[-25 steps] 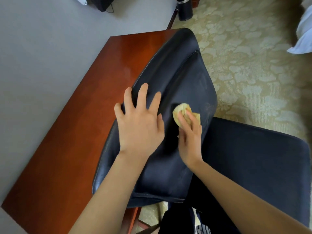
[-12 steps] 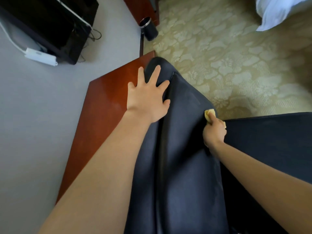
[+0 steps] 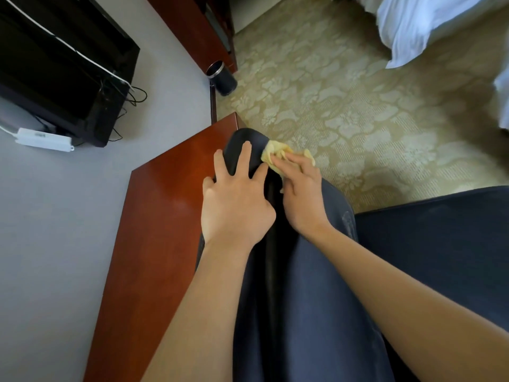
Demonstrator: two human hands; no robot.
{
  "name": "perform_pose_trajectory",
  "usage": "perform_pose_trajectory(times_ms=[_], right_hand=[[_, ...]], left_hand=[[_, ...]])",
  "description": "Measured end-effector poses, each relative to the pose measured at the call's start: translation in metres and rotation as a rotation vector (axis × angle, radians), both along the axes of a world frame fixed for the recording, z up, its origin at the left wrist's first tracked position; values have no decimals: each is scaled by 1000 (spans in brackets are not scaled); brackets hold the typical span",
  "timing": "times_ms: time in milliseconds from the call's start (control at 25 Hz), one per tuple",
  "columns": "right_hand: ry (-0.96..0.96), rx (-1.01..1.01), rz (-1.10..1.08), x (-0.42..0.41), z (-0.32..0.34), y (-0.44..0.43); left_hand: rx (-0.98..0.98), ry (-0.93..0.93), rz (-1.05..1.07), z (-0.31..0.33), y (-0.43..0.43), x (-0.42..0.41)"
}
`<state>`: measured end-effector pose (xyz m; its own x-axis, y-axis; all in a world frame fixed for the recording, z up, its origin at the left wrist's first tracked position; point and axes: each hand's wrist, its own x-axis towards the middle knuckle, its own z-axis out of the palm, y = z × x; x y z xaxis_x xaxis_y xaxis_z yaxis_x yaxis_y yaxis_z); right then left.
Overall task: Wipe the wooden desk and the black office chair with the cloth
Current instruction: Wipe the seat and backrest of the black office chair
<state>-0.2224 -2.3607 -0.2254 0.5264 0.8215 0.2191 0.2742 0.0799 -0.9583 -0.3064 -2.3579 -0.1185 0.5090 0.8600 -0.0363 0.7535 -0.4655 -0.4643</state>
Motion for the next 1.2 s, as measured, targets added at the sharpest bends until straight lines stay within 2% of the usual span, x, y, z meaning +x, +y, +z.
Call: perform_pose_trajectory(times_ms=[280, 440, 520, 600, 680, 840, 1080, 1200], right_hand=[[16, -297, -75, 26, -90, -24], [206, -684, -141, 41, -119, -32], [361, -723, -210, 43, -109, -24], [427, -695, -229, 46, -89, -10], [399, -621, -164, 48, -66, 3], [230, -389, 23, 44, -17, 33], [259, -56, 195, 28, 41, 66], [66, 88, 224, 28, 38, 69]], left_hand=[[19, 28, -22, -3, 2, -1], [16, 30, -6, -5, 0, 0], [13, 27, -2, -4, 1, 1], [11, 31, 0, -4, 1, 1], [11, 38, -1, -4, 1, 1], [-2, 22, 10, -5, 2, 3], [13, 1, 8, -5, 3, 3], [22, -9, -1, -5, 3, 3]])
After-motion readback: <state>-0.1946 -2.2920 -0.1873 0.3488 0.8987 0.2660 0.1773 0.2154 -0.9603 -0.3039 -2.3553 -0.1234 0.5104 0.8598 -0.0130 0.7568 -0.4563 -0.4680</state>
